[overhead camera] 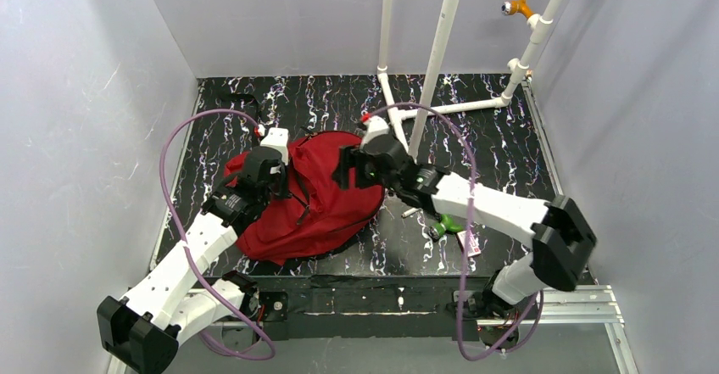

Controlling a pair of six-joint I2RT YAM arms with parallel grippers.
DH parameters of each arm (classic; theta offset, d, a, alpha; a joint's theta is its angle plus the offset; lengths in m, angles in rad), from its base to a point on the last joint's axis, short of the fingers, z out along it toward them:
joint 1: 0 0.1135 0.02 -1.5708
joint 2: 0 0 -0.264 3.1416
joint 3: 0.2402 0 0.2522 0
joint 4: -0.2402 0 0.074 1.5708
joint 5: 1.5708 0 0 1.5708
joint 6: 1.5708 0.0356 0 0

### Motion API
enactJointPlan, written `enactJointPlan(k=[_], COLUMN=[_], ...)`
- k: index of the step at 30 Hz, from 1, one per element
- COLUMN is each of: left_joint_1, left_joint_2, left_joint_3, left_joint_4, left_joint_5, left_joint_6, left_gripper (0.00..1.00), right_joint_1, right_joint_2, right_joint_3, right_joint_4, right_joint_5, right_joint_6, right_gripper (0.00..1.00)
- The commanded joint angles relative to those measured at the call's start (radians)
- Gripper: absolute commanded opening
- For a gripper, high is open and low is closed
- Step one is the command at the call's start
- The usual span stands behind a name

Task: Pack the student bag
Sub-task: Place the stationery in the student bag.

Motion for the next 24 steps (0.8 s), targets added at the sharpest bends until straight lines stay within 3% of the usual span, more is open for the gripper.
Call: enactJointPlan(k=[1,5,11,24], left_joint_1=[0.006,0.006,0.008,0.008], left_joint_2=[-0.001,0.002,0.016,-0.002], left_joint_3=[0.006,0.007,0.010,0.004], left_joint_4=[0.015,0.018,0.020,0.020], left_joint_5=[-0.006,0.001,0.013,0.006], left_joint_6=[0.004,0.002,0.004,0.004], left_gripper=[0.00,0.00,0.00,0.00], right_joint_1=[-0.007,-0.021,-0.061,-0.125], right_joint_2=[-0.130,-0.175,-0.085,0.133], right_joint_3=[-0.167,-0.284,-0.272,-0.194], right_joint_4=[-0.154,-0.147,-0.160,0.008], right_joint_5=[0.518,0.623,0.692,0.522], right_joint_6=[0.073,0.221,0.302,0.137], right_gripper=[0.82,0.85,0.88,0.77])
